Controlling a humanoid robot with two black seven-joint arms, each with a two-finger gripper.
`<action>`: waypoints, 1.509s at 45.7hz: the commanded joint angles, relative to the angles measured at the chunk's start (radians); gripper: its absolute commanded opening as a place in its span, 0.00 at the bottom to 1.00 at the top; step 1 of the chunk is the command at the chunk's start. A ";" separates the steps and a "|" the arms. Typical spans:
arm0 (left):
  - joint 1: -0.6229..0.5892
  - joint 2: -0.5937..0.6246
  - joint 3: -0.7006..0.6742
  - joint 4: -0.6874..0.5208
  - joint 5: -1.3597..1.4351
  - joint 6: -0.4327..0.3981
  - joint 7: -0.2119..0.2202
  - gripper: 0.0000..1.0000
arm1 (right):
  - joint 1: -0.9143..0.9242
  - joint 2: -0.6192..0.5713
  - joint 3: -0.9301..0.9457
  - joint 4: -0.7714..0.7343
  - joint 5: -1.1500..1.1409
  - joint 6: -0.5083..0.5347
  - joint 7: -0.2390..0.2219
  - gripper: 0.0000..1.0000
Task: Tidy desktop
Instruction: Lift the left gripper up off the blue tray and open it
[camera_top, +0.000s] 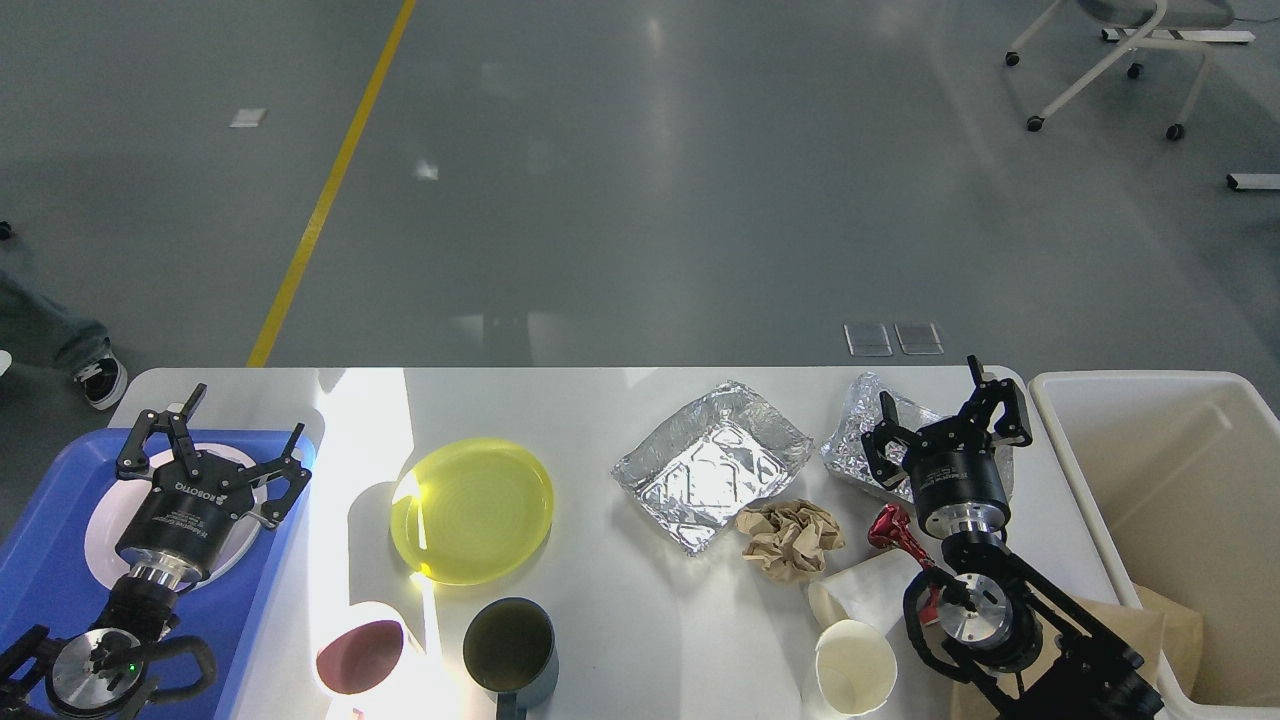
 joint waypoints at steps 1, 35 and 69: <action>-0.001 0.001 0.006 0.000 0.001 -0.001 0.006 1.00 | 0.000 0.000 0.000 0.000 0.000 0.000 0.000 1.00; -0.039 0.082 0.021 0.000 0.004 0.012 0.018 1.00 | -0.001 0.000 0.000 0.000 0.000 0.000 0.000 1.00; -1.183 0.545 1.786 -0.052 0.003 0.000 0.013 1.00 | 0.000 0.000 0.000 0.000 0.000 0.000 0.000 1.00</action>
